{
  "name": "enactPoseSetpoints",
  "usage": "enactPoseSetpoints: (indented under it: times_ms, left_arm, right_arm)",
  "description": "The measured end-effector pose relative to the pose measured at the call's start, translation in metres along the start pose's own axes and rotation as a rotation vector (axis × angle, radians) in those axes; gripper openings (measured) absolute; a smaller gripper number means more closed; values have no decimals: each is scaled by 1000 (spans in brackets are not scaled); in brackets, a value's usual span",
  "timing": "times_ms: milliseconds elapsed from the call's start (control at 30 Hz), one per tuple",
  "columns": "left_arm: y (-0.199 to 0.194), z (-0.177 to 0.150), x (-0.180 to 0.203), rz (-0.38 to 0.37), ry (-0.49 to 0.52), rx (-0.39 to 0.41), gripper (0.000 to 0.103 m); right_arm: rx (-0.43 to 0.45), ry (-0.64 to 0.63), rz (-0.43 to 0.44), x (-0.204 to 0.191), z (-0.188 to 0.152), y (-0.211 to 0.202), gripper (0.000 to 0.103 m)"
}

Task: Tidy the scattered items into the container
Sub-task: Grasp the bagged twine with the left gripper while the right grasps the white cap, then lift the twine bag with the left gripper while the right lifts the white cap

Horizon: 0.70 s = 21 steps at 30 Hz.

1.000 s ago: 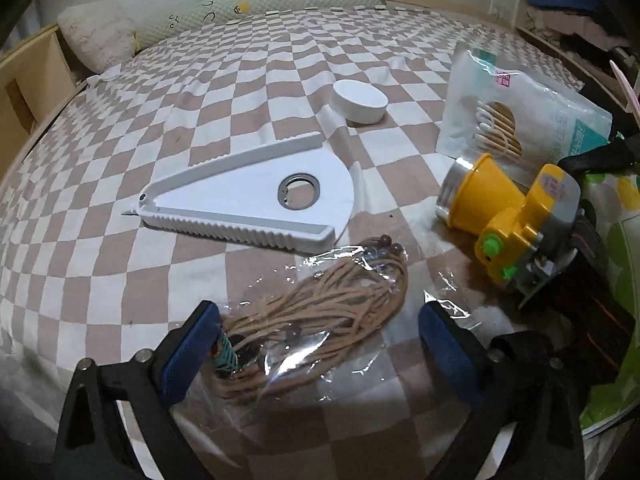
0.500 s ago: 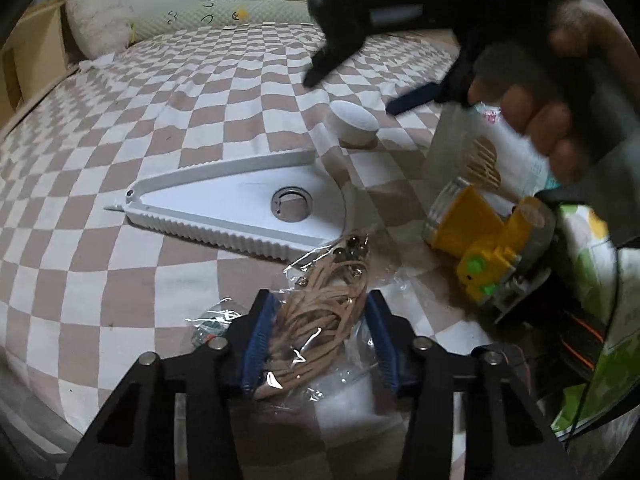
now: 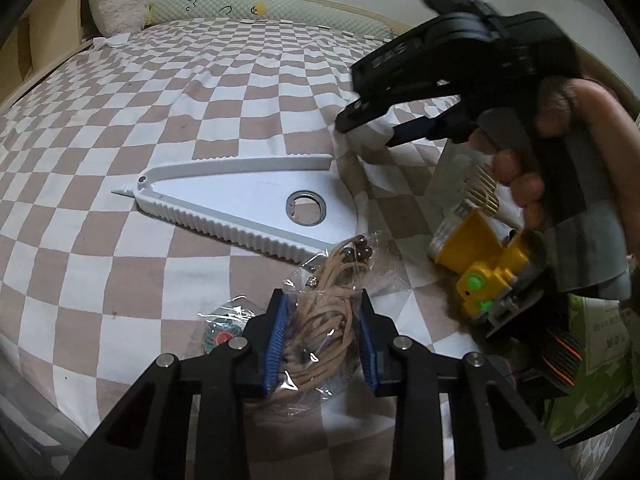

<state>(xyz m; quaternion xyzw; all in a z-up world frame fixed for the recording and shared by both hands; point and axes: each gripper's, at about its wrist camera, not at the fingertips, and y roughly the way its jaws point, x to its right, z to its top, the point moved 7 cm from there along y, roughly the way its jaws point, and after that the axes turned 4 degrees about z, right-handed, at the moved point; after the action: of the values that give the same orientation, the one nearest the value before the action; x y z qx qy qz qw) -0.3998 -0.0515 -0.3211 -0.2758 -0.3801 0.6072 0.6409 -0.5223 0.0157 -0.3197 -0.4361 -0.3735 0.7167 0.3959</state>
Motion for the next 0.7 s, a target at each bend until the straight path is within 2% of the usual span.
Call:
enactPoseSetpoints:
  times_ms: [267, 500, 700]
  left_arm:
    - [-20, -5, -1, 4, -84, 9, 26]
    - [-54, -3, 20, 14, -39, 39, 26]
    - [-88, -3, 49, 4, 3, 55, 26]
  right_arm:
    - [37, -36, 118, -13, -7, -49, 51]
    - [67, -75, 186, -35, -33, -93, 51]
    - [104, -47, 203, -20, -64, -141, 51]
